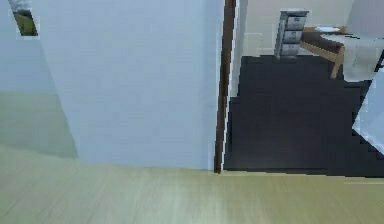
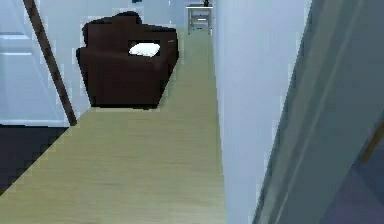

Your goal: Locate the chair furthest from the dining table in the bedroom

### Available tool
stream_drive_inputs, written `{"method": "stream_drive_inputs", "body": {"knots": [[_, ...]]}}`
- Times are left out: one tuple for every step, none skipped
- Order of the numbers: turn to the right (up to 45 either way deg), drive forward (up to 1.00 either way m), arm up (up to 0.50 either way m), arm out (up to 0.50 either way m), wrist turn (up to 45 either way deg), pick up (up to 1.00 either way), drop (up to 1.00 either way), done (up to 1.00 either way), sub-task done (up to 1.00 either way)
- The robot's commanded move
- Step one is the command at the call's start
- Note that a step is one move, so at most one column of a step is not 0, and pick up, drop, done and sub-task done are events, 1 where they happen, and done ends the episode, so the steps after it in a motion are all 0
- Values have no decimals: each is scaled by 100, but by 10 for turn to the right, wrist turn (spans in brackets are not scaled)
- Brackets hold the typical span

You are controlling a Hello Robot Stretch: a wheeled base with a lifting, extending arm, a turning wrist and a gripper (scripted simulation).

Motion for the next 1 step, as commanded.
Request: {"method": "stream_drive_inputs", "body": {"knots": [[300, 0, 0, 0, 0, 0, 0, 0, 0]]}}
